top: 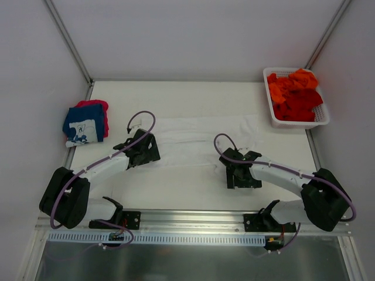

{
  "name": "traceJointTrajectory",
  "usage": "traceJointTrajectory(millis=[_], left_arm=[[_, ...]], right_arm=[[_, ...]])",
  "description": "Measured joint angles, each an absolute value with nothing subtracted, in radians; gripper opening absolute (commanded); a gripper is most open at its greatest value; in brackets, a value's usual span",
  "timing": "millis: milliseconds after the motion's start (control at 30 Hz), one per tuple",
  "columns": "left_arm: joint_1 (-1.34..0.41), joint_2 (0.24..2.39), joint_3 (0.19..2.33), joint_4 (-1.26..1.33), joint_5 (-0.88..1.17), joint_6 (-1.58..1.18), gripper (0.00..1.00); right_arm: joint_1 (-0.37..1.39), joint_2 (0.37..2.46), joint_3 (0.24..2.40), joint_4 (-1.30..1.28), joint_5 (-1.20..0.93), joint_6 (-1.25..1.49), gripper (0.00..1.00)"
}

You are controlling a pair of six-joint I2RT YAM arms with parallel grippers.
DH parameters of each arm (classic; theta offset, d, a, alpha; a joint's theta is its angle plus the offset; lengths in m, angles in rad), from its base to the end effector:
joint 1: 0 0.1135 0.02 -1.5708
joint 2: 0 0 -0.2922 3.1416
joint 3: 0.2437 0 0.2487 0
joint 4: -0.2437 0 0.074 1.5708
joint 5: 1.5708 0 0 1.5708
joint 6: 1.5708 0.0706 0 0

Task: Fold and stack the t-shirts
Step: Fold the tshirt

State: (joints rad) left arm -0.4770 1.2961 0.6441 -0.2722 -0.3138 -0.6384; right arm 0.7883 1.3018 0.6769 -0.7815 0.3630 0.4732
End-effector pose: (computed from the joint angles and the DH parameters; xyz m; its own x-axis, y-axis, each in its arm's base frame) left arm 0.2357 -0.0973 0.1833 -0.7312 -0.2601 -0.6306 -0.2045 0.9655 -0.1612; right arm 0.1560 0.1214 0.1646 -0.9026 -0.3035 -0.3053 -0.2366 0.9422 -0.2372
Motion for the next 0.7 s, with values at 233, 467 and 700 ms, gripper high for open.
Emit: traceJointTrajectory(millis=[233,467,700], left_arm=[[-0.477,1.325,0.644,-0.268,-0.305,-0.638,0.99],[-0.477,1.329,0.643,-0.267,-0.291,-0.639,0.74],[-0.477,1.330,0.643,-0.268,-0.288,-0.635,0.70]], right_arm=[[0.792,1.351,0.703,-0.773,0.368,0.479,0.85],[0.793,1.377,0.716,-0.756,0.368,0.481,0.66],[0.795,1.387,0.716,-0.729,0.364,0.486,0.59]])
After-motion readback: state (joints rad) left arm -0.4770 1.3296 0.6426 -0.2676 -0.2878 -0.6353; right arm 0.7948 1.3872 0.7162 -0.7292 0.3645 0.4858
